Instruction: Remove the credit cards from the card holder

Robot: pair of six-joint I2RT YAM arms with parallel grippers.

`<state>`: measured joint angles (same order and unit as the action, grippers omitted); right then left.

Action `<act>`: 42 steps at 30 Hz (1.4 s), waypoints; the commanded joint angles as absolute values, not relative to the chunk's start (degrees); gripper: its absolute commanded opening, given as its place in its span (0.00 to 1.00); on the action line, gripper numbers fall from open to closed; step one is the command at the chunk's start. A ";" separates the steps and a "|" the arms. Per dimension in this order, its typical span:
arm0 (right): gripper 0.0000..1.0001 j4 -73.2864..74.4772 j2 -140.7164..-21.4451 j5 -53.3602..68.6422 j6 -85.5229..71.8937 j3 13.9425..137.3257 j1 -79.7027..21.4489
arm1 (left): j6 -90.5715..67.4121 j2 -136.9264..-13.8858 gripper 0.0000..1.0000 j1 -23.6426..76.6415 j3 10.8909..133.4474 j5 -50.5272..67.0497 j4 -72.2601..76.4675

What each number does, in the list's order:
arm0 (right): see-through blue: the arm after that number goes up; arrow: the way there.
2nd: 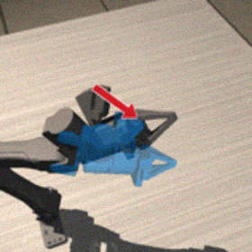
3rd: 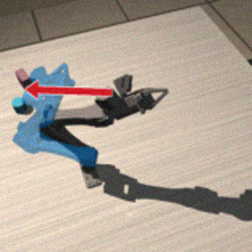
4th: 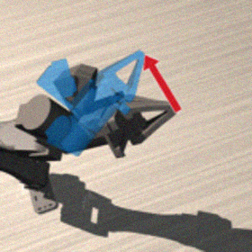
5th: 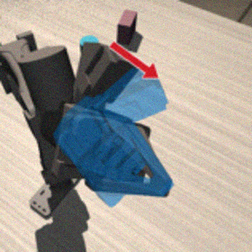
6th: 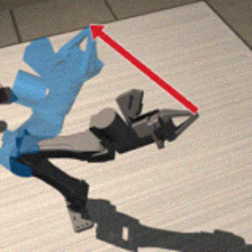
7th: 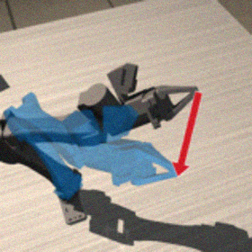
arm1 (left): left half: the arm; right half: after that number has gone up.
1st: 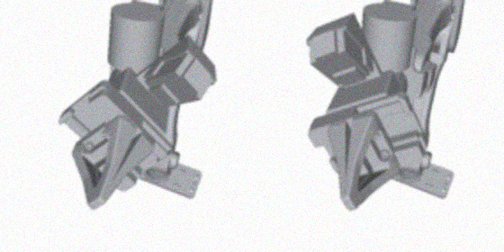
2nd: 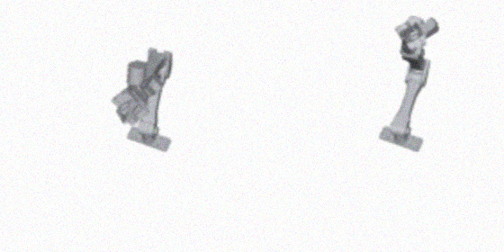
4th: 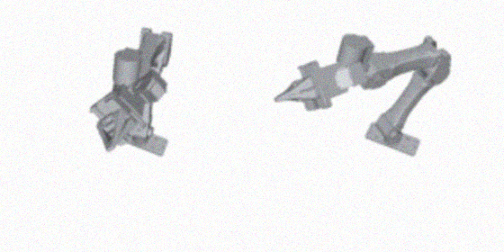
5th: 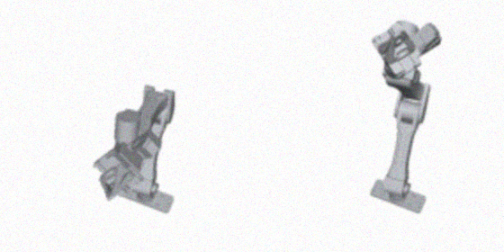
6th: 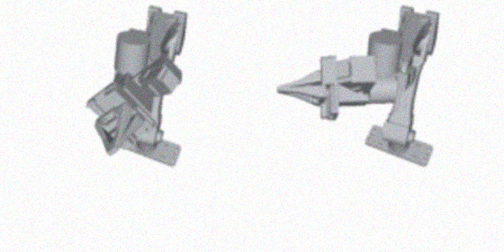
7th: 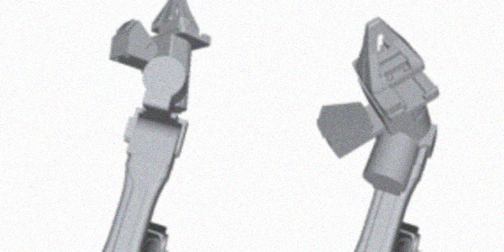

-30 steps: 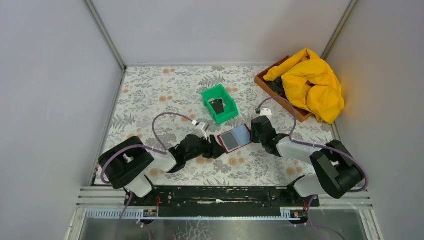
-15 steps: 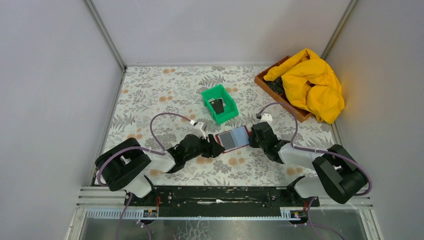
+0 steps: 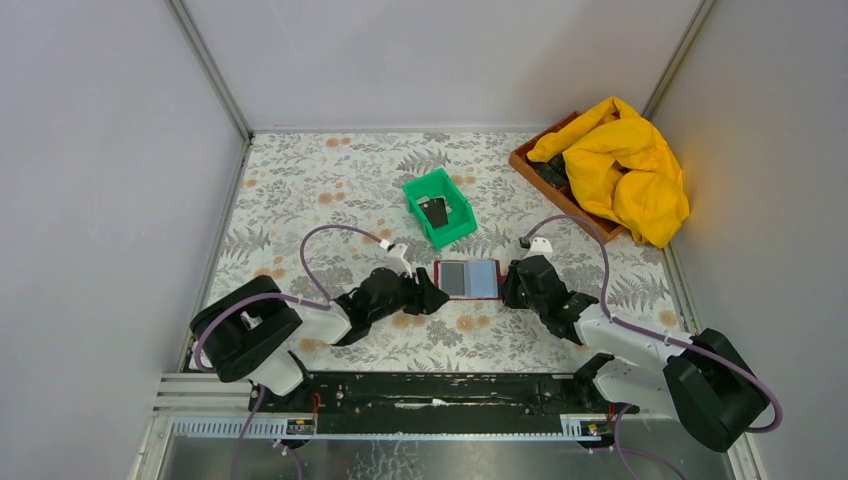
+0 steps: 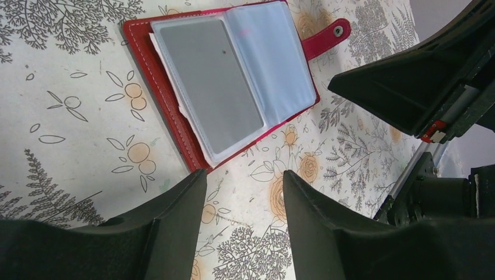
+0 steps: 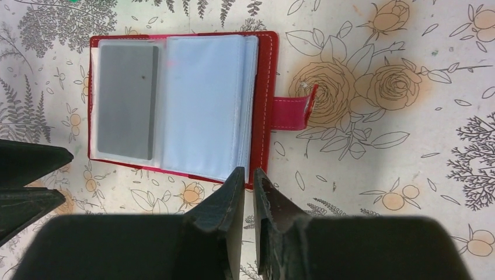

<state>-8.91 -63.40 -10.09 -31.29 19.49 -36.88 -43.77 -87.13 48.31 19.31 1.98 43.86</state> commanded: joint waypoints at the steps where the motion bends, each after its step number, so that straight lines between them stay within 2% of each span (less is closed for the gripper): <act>1: 0.17 -6.18 -63.16 -12.21 -30.15 22.85 -37.44 | -42.11 -86.56 0.57 47.83 21.06 0.01 44.74; 16: 0.16 -8.73 -65.21 -11.65 -30.50 23.09 -37.33 | -40.16 -93.48 0.54 46.76 29.10 2.86 41.53; 42: 0.16 -9.46 -65.05 -12.23 -30.75 21.02 -37.35 | -38.76 -94.63 0.54 46.47 28.12 0.60 37.74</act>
<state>-7.22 -65.32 -10.96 -31.09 20.75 -36.93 -40.23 -94.02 46.81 28.25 1.26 38.44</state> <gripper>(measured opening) 0.159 0.542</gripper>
